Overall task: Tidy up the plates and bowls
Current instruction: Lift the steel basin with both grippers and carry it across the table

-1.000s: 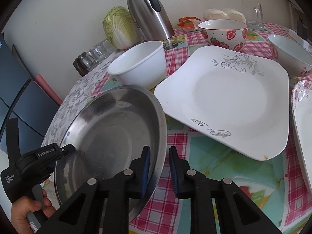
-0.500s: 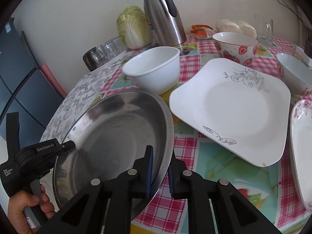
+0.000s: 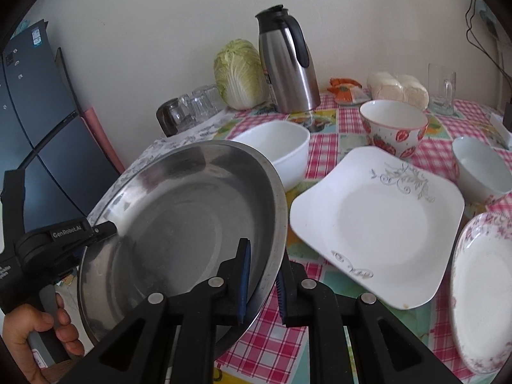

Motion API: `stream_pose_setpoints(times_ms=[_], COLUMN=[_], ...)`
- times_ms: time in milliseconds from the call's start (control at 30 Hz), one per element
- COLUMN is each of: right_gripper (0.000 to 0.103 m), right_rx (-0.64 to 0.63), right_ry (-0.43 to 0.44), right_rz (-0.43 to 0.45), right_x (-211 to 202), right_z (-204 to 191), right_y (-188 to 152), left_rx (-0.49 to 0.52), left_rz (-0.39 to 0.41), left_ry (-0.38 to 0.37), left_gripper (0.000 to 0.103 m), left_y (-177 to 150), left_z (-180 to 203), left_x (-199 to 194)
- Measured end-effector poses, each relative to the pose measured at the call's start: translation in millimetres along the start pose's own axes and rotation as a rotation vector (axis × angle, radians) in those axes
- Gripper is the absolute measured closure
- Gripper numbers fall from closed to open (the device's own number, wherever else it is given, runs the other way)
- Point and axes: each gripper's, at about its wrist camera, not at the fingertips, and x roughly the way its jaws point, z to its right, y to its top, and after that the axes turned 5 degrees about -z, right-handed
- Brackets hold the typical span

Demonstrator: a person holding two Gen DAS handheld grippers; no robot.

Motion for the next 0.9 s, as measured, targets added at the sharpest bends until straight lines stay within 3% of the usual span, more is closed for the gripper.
stream_pose_setpoints(times_ms=[467, 900], right_gripper=[0.087, 0.087], right_rx=[0.097, 0.234], right_ry=[-0.004, -0.087], right_rz=[0.174, 0.280], right_x=[-57.5, -100.7], right_z=[45.1, 117.1], right_y=[36.4, 44.9], left_rx=[0.127, 0.274], left_rz=[0.097, 0.085], left_ry=[-0.087, -0.175], left_gripper=[0.074, 0.074], left_y=[17.6, -3.9], left_z=[91.1, 189.4], left_x=[-46.6, -47.1])
